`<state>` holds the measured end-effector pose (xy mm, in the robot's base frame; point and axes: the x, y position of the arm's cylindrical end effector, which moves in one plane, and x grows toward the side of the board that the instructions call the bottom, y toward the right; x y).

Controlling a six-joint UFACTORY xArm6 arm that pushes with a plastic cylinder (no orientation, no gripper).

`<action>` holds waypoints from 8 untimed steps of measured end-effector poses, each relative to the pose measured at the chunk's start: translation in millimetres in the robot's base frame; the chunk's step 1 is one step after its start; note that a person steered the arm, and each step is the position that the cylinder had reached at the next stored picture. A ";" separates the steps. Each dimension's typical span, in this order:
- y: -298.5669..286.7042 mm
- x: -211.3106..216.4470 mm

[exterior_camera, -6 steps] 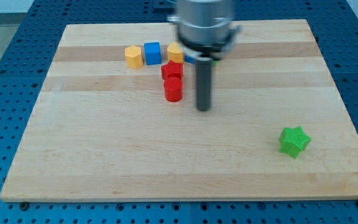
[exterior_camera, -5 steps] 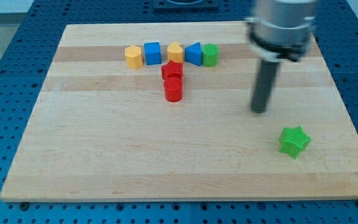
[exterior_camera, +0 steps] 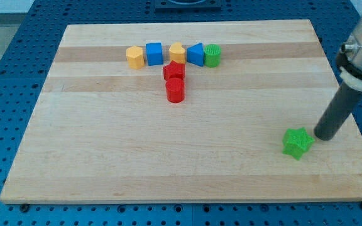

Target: Push the green star below red circle

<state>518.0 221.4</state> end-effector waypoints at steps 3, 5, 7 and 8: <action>-121.1 8.1; -103.8 -22.4; -12.0 27.1; -57.9 99.0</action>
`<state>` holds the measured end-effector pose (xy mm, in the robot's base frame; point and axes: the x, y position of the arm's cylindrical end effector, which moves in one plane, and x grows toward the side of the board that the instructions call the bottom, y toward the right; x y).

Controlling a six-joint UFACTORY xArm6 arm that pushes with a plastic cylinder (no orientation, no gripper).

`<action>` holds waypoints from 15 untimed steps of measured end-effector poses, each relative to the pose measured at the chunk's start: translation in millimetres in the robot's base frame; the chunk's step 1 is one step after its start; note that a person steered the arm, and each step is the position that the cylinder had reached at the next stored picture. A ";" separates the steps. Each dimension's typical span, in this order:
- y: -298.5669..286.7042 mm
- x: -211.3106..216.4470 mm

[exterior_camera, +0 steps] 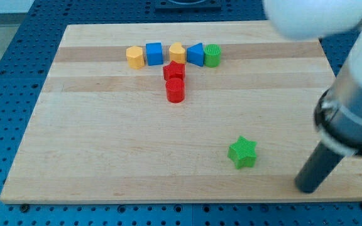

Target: Push the green star below red circle

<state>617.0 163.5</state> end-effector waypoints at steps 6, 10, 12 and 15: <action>-115.1 -146.2; 11.0 -36.9; -48.2 -76.5; -112.7 -117.5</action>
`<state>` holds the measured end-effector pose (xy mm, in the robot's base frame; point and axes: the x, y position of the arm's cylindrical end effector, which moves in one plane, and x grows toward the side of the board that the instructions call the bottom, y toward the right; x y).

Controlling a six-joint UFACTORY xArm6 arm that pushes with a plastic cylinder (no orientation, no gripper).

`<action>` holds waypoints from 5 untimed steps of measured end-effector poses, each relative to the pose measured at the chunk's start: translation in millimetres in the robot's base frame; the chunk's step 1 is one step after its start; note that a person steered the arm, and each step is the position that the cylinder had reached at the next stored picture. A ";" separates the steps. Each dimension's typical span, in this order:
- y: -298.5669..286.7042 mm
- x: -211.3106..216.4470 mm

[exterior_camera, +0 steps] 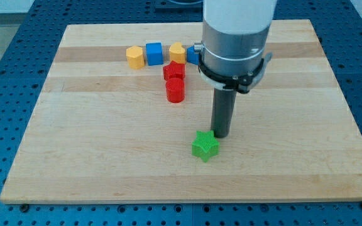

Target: Push the green star below red circle

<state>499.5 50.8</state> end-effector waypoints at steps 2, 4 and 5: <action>2.4 32.0; -8.4 33.5; -36.3 33.5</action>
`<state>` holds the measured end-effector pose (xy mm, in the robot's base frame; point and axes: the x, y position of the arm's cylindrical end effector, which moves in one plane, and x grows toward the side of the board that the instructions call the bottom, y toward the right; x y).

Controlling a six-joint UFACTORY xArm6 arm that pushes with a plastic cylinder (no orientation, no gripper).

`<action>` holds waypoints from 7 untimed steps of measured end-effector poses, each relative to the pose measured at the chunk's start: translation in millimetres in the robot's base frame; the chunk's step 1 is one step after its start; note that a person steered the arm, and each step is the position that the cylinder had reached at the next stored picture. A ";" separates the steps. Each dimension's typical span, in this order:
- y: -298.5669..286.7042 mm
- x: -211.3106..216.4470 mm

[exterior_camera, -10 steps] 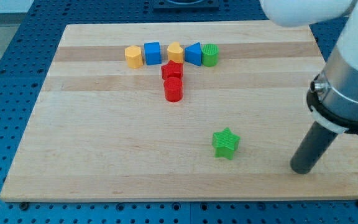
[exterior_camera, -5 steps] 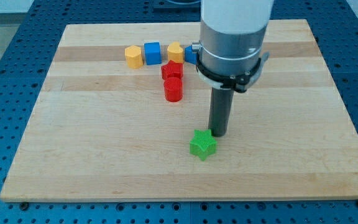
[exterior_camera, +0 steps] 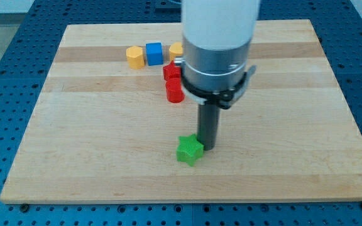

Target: Push the green star below red circle

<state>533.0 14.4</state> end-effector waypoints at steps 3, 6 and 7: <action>9.3 61.3; -49.4 -47.8; -54.6 -65.7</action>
